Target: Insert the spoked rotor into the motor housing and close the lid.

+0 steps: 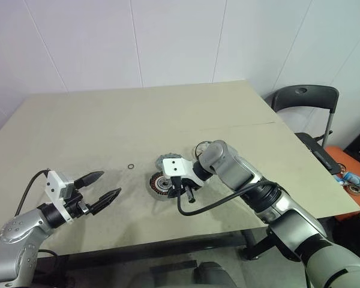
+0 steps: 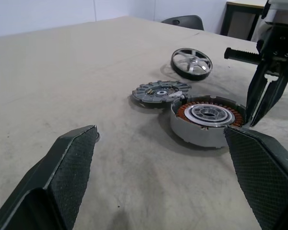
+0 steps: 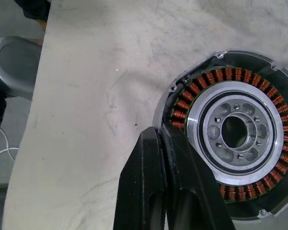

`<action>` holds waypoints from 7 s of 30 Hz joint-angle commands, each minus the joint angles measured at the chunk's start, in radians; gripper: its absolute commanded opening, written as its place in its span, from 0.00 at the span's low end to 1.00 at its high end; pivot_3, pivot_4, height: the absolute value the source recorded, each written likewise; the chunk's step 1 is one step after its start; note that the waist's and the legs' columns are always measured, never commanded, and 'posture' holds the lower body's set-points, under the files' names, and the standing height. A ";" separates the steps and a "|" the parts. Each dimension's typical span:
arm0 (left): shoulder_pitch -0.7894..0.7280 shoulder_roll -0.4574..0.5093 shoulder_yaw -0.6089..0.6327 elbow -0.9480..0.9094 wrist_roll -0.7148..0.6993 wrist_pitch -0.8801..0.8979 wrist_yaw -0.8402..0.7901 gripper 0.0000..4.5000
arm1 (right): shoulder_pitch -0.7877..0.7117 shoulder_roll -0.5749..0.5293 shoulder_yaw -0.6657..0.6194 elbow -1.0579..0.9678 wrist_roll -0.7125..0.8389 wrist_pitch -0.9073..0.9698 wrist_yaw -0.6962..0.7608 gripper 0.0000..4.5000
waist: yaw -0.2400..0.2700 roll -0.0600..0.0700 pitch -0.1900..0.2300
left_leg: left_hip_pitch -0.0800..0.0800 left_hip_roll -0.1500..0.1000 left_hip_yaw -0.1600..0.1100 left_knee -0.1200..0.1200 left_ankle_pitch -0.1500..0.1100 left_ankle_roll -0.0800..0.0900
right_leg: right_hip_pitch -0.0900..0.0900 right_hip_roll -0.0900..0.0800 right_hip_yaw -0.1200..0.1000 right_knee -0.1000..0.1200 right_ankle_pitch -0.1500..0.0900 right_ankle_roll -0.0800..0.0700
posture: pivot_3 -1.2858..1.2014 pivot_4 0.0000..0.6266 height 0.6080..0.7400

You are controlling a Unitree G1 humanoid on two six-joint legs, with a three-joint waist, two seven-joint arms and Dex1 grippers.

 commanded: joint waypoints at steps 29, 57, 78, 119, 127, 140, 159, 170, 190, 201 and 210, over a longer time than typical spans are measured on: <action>-0.080 -0.022 -0.072 -0.012 0.175 0.039 0.261 1.00 | 0.141 -0.060 -0.298 -0.222 0.291 -0.011 -0.098 0.96 | 0.026 -0.001 -0.001 | 0.002 0.000 -0.001 0.000 0.000 0.000 | 0.003 0.000 0.000 -0.001 0.000 0.000 | 0.52 0.00 1.00; -0.508 -0.192 -0.277 0.409 0.347 0.064 0.384 1.00 | 0.289 -0.256 -0.475 -0.106 0.384 -0.178 -0.184 0.96 | 0.037 -0.002 -0.001 | 0.004 -0.001 0.000 0.000 0.000 0.000 | 0.005 0.002 0.000 -0.002 0.000 0.001 | 0.52 0.00 1.00; -0.605 -0.240 -0.342 0.560 0.391 0.083 0.352 1.00 | 0.305 -0.246 -0.465 -0.084 0.392 -0.196 -0.195 0.96 | 0.057 -0.002 -0.001 | 0.003 -0.003 0.000 0.002 0.000 0.001 | 0.006 0.002 -0.001 -0.001 0.000 0.001 | 0.52 0.00 1.00; -0.581 -0.195 -0.325 0.507 0.404 0.193 0.337 0.17 | 0.286 -0.245 -0.474 -0.033 0.389 -0.230 -0.216 0.97 | 0.055 -0.002 -0.002 | 0.006 -0.003 0.000 0.002 0.000 0.001 | 0.008 0.002 0.000 0.000 0.000 0.001 | 0.52 0.00 1.00; -0.487 -0.001 -0.311 0.087 0.164 0.376 -0.004 0.17 | 0.297 -0.253 -0.476 -0.028 0.389 -0.232 -0.214 0.97 | 0.054 -0.002 -0.001 | 0.004 -0.001 0.000 0.002 0.000 0.001 | 0.006 0.001 0.001 0.000 0.000 0.001 | 0.52 0.00 1.00; -0.631 0.077 -0.494 0.160 0.168 0.299 -0.289 0.17 | 0.295 -0.245 -0.475 -0.029 0.386 -0.246 -0.229 0.97 | 0.053 -0.002 -0.001 | 0.006 -0.001 0.000 0.002 0.000 0.001 | 0.008 0.009 0.002 -0.001 0.000 0.000 | 0.52 0.00 1.00; -0.723 -0.026 -0.598 0.460 0.359 0.018 -0.339 0.17 | 0.335 -0.243 -0.477 -0.084 0.401 -0.226 -0.261 0.97 | 0.052 -0.002 -0.001 | 0.005 0.000 0.001 0.002 0.000 0.001 | 0.007 0.011 0.004 -0.002 0.000 0.000 | 0.52 0.00 1.00; -0.737 -0.051 -0.579 0.515 0.372 -0.054 -0.348 0.17 | 0.365 -0.251 -0.468 -0.113 0.392 -0.230 -0.265 0.97 | 0.052 -0.002 -0.001 | 0.005 0.000 0.001 0.002 0.000 0.001 | 0.007 0.011 0.004 -0.002 0.000 0.001 | 0.52 0.00 1.00; -0.739 -0.063 -0.579 0.543 0.389 -0.059 -0.319 0.17 | 0.361 -0.248 -0.468 -0.118 0.394 -0.226 -0.271 0.97 | 0.053 -0.002 -0.001 | 0.005 0.001 0.001 0.002 0.000 0.001 | 0.007 0.011 0.004 -0.002 0.000 0.001 | 0.52 0.00 1.00; -0.750 -0.068 -0.583 0.552 0.397 -0.040 -0.318 0.17 | 0.364 -0.250 -0.469 -0.124 0.395 -0.223 -0.277 0.97 | 0.053 -0.002 -0.001 | 0.005 0.000 0.001 0.002 0.000 0.001 | 0.007 0.011 0.004 -0.002 0.000 0.001 | 0.52 0.00 1.00; -0.758 -0.064 -0.567 0.546 0.385 -0.025 -0.319 0.45 | 0.364 -0.248 -0.469 -0.125 0.395 -0.223 -0.279 0.97 | 0.053 -0.002 -0.001 | 0.005 0.001 0.001 0.002 0.000 0.001 | 0.007 0.011 0.004 -0.002 0.000 0.001 | 0.52 0.00 1.00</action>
